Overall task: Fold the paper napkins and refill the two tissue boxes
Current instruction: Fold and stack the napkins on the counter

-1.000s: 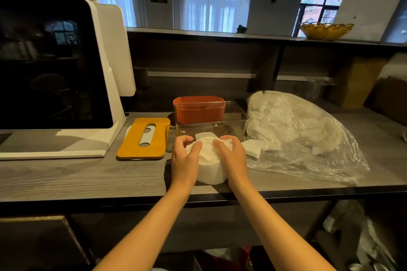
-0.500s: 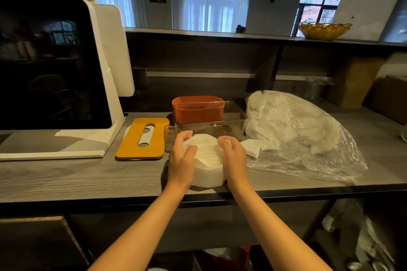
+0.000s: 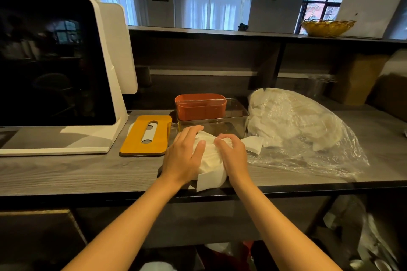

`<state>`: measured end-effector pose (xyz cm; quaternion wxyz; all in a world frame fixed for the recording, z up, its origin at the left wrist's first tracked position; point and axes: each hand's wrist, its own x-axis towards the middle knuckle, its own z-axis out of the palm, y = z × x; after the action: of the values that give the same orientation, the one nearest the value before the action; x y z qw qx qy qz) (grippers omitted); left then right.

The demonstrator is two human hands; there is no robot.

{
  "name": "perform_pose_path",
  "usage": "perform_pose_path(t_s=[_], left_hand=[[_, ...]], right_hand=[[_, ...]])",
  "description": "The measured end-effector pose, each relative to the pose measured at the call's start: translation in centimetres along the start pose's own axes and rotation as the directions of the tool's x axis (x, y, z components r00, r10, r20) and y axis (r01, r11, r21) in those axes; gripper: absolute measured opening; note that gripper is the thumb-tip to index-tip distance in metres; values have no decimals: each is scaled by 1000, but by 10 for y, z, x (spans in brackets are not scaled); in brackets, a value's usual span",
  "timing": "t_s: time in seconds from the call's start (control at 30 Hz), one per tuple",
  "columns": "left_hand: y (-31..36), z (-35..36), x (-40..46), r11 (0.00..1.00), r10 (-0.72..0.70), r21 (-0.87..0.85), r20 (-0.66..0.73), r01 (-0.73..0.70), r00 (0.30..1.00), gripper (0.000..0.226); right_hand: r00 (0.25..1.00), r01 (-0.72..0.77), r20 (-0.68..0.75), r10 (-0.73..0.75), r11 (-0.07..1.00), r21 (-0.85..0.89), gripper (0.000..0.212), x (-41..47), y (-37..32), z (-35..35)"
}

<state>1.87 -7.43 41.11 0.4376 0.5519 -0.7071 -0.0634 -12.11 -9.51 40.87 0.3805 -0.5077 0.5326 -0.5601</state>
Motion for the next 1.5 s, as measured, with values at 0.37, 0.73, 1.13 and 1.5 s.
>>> perform_pose_path(t_s=[0.37,0.73,1.13,1.5], left_hand=[[0,-18,-11,903,179,289,423,-319,888,93],[-1,-39,40,833,79,382,635,-401,769,101],[13,-48,52,990,2,104,682,-100,731,43],[52,-19,23,267,-397,-585,657,766,641,35]], right_hand=[[996,23,-88,-32,995,-100,9,-1,-7,8],[978,73,204,-52,993,-96,34,-2,-12,-11],[766,223,640,-63,959,-173,91,11,-21,-62],[903,-381,335,269,862,334,55,-5,-71,-41]])
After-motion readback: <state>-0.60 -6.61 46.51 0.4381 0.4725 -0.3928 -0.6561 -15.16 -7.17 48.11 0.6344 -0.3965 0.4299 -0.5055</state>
